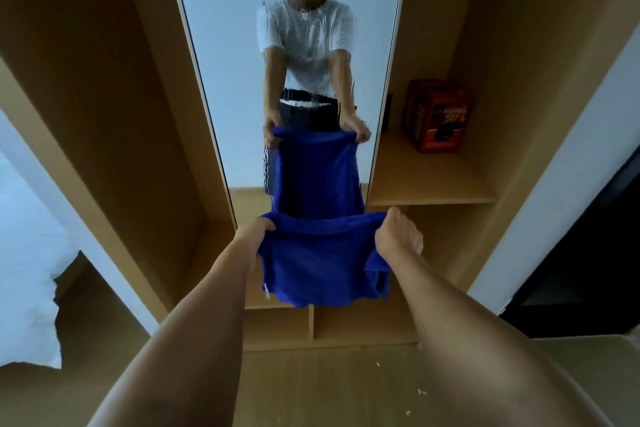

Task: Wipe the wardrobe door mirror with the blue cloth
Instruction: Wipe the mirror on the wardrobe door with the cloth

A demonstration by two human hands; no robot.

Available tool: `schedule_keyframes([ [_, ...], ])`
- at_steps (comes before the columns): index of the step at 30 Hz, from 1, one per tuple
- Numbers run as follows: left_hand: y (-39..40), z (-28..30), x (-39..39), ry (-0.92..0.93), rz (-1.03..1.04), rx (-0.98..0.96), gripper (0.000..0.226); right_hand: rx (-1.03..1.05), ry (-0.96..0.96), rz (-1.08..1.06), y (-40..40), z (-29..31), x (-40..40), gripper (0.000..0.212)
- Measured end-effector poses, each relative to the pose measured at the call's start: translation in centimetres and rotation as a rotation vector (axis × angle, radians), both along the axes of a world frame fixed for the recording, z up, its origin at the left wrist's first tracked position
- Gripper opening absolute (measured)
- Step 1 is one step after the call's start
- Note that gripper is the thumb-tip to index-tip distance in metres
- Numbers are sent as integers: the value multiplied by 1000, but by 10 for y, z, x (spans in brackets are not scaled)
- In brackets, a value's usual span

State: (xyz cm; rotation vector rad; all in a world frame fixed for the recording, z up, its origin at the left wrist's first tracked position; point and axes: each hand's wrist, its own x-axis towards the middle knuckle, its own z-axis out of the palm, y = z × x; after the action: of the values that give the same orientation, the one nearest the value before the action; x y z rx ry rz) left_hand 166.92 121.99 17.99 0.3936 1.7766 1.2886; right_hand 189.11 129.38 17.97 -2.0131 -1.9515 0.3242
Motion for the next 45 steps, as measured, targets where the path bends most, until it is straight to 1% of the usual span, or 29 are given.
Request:
schedule_keyframes([
  [2,-2,0,-1,-66,9,43,12,25,-13,17,3,1,3,24],
  [4,-1,0,-4,-86,8,85,17,75,-58,10,3,-1,7,25],
  [6,0,1,-7,-81,10,130,13,114,-85,-21,2,-3,10,25],
  [11,-5,0,-13,-46,-13,153,19,63,-141,-26,3,-2,8,32],
  [14,-9,0,-14,-103,-5,152,18,51,-78,-33,3,-3,6,31],
  [17,-9,0,-15,-137,25,142,24,25,90,-116,6,-1,6,20],
  [20,-5,-1,-17,-80,66,150,23,4,205,-178,10,3,8,20],
  [23,-3,-3,-17,-13,97,182,13,70,160,-167,9,2,7,22],
  [25,-2,-3,-16,19,108,186,16,108,133,-148,9,0,7,20],
  [27,0,-4,-15,67,100,174,19,84,109,-128,11,1,6,19],
  [29,4,-3,-10,134,71,157,15,4,129,-116,14,4,1,18],
  [31,10,1,1,188,6,140,7,-108,240,-100,16,5,-11,19],
  [32,14,3,9,212,-40,132,4,-162,333,-92,16,6,-19,21],
  [36,24,8,42,282,-228,139,10,-344,781,-23,6,12,-56,42],
  [38,26,9,51,312,-279,173,14,-450,952,10,3,14,-70,41],
  [41,24,13,52,307,-368,210,21,-582,1200,-37,1,21,-76,37],
  [43,22,15,49,330,-497,165,35,-654,1264,-77,0,24,-75,39],
  [45,22,16,46,470,-575,98,47,-658,1255,-78,0,26,-73,41],
])
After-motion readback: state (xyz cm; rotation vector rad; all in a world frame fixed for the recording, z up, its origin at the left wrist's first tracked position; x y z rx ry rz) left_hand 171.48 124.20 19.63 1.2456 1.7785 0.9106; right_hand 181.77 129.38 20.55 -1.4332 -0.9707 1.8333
